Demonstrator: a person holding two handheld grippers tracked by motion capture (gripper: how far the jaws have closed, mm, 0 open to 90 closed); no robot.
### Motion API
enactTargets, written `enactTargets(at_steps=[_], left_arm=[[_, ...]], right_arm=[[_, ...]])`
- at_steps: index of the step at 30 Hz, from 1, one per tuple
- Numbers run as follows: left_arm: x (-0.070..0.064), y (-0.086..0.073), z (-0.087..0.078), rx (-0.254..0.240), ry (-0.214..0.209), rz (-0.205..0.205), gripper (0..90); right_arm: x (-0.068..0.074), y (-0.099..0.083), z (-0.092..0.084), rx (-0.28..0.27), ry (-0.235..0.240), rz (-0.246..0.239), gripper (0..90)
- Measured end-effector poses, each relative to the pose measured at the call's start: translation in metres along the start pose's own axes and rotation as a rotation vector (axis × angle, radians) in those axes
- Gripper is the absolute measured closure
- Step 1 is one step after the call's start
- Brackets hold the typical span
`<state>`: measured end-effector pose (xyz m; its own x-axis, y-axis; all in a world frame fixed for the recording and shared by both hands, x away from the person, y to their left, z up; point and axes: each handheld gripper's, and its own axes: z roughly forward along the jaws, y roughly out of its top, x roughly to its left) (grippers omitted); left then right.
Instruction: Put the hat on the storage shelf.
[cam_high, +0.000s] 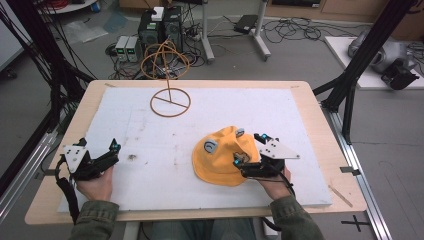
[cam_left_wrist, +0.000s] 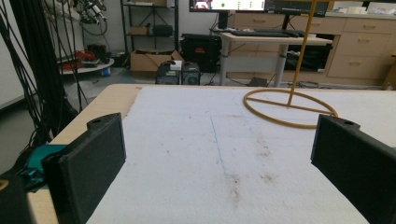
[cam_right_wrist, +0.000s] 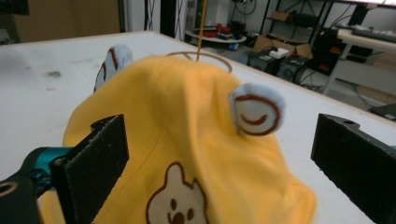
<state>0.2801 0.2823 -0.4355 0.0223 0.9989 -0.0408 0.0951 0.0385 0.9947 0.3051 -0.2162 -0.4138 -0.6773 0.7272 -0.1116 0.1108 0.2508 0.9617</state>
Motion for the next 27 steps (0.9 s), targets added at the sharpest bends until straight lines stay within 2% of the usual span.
enactTargets(at_steps=[4, 5, 9, 10, 11, 13, 14, 15, 16, 17, 27], left_arm=[[0.0008, 0.0002, -0.0006, 0.001, 0.002, -0.002, 3.6], [0.0011, 0.0002, -0.0007, -0.002, 0.003, -0.005, 3.6], [0.0012, 0.0001, -0.0006, -0.002, 0.000, -0.006, 3.6], [0.0010, 0.0002, -0.0007, 0.000, -0.002, -0.003, 3.6], [0.0007, 0.0002, -0.0006, -0.001, -0.003, -0.002, 3.6], [0.0004, 0.0004, -0.0005, -0.001, -0.004, -0.004, 3.6], [0.0006, 0.0006, -0.0006, -0.002, -0.004, -0.004, 3.6], [0.0006, 0.0006, -0.0006, -0.002, -0.004, -0.004, 3.6], [0.0007, 0.0006, -0.0006, -0.005, -0.003, -0.007, 3.6], [0.0010, 0.0007, -0.0009, -0.003, -0.003, -0.008, 3.6], [0.0017, 0.0001, -0.0003, 0.001, -0.005, -0.009, 3.6]], right_arm=[[0.0021, -0.0066, 0.0049, 0.027, -0.008, -0.003, 7.3], [0.0023, -0.0082, 0.0049, 0.042, 0.000, -0.009, 17.5], [0.0043, -0.0078, 0.0033, 0.045, 0.014, -0.026, 36.1], [0.0045, -0.0082, 0.0038, 0.057, 0.018, -0.023, 39.9], [0.0045, -0.0082, 0.0038, 0.057, 0.018, -0.023, 39.9], [0.0039, -0.0098, 0.0060, 0.077, 0.031, -0.009, 49.0], [0.0031, -0.0100, 0.0067, 0.082, 0.061, 0.010, 65.2], [0.0031, -0.0100, 0.0067, 0.082, 0.061, 0.010, 65.2], [0.0036, -0.0097, 0.0061, 0.079, 0.056, 0.018, 73.7], [0.0038, -0.0092, 0.0046, 0.071, 0.054, 0.031, 86.2], [0.0019, -0.0089, 0.0024, 0.062, 0.060, 0.063, 88.1]])
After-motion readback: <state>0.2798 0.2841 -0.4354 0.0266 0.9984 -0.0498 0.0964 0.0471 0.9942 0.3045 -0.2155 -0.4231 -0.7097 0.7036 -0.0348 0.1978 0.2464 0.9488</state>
